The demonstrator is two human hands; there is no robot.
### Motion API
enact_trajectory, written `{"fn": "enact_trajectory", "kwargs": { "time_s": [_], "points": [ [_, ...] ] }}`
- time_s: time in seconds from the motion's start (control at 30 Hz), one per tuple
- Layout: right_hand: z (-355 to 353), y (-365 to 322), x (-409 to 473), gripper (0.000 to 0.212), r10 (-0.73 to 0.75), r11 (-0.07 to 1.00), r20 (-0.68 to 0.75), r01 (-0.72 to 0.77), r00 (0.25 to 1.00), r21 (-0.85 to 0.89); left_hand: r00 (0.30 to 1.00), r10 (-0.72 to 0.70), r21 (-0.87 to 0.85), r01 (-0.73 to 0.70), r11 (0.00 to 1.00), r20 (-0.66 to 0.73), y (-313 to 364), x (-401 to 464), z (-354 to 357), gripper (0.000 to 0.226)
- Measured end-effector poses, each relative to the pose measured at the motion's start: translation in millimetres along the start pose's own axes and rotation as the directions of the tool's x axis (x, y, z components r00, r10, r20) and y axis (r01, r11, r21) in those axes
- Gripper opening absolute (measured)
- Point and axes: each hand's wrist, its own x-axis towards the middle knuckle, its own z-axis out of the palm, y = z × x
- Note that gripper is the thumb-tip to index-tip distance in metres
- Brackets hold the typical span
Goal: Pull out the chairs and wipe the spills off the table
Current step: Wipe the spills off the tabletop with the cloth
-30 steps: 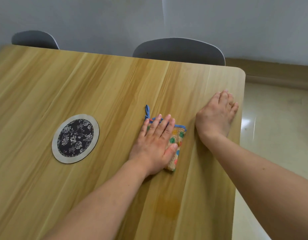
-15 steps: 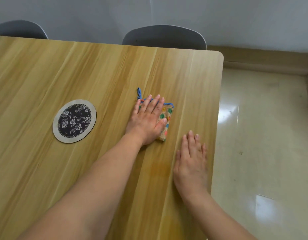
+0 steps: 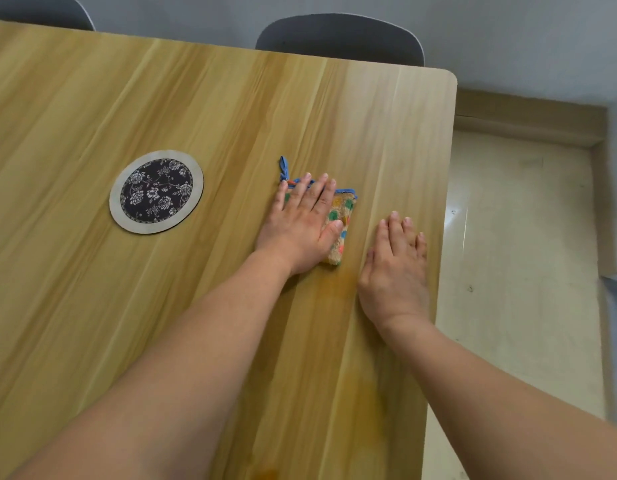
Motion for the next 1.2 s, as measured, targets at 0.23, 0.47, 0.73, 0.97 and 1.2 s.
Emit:
{"fn": "enact_trajectory", "kwargs": {
  "time_s": [0.23,0.47,0.73,0.97,1.2],
  "points": [
    [-5.6,-1.5,-4.7,0.056,0.010,1.000,0.048,-0.010,0.999,-0.002,0.998,-0.021,-0.014,0.021,1.000,0.051,9.6,-92.3,19.7,0.071],
    [-7.5,-1.2,-9.2,0.056,0.011,1.000,0.049,-0.012,0.999,0.003,1.000,0.012,-0.038,-0.011,0.999,0.002,17.8,-203.1,54.4,0.066],
    [-5.1,-3.4,-7.0,0.056,0.000,0.999,0.035,-0.001,0.999,0.032,1.000,0.001,-0.003,-0.001,1.000,-0.007,15.9,-207.3,55.6,0.067],
    [-3.1,1.2,-6.5,0.055,-0.010,0.998,0.000,0.010,1.000,0.062,0.999,-0.036,-0.025,0.036,0.999,0.007,21.2,-205.8,54.2,0.068],
    [-20.5,1.0,-30.3,0.058,-0.021,0.970,0.036,0.012,0.999,0.243,0.999,-0.050,-0.002,0.050,0.999,-0.008,16.4,-205.5,55.7,0.066]
  ]
}}
